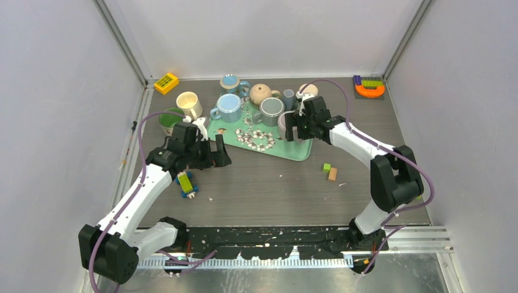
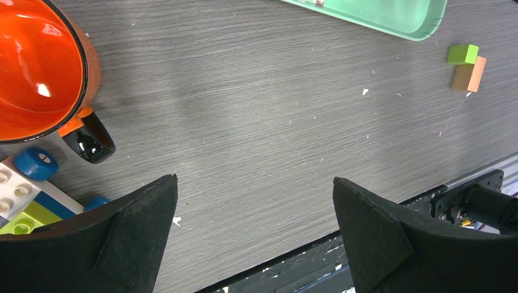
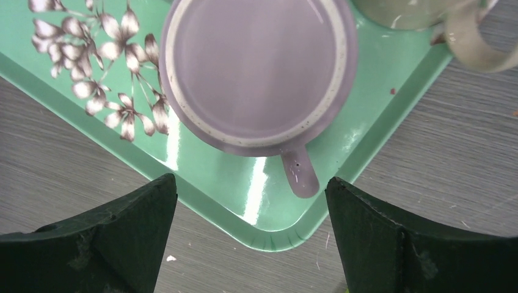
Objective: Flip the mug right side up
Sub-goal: Turn over the cup on the tray.
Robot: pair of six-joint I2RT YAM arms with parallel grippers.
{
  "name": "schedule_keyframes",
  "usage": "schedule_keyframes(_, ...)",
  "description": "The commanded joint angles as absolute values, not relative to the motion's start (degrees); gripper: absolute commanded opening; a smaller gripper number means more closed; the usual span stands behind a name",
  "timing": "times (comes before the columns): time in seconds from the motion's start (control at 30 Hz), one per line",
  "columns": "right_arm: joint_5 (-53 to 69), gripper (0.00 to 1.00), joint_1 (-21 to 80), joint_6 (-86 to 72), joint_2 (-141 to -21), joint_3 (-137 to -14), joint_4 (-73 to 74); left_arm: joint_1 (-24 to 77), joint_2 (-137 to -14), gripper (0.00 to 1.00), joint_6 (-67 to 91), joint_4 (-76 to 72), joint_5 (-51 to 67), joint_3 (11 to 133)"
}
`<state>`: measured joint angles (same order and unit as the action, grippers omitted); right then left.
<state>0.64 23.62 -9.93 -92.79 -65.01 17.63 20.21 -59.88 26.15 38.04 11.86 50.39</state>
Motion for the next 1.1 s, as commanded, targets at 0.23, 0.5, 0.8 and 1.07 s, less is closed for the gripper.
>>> schedule_keyframes(0.23, 2.0, 0.84, 26.1, -13.2, -96.9, -68.0, 15.7, 20.3, -59.6, 1.00, 25.0, 37.1, 12.9, 50.2)
schedule_keyframes(0.5, -11.0, 0.60, 31.7, -20.3, -98.8, -69.7, 17.8, 20.3, -59.9, 1.00, 25.0, 37.2, 13.0, 50.3)
schedule_keyframes(0.8, -17.2, 0.46, 31.7, -25.6, -100.5, -73.8, 21.8, 20.3, -59.7, 1.00, 25.1, 37.1, 12.9, 50.2)
schedule_keyframes(1.07, -17.8, 0.43, 33.1, -31.2, -101.6, -74.2, 22.0, 20.3, -59.6, 1.00, 25.1, 37.3, 12.8, 50.1)
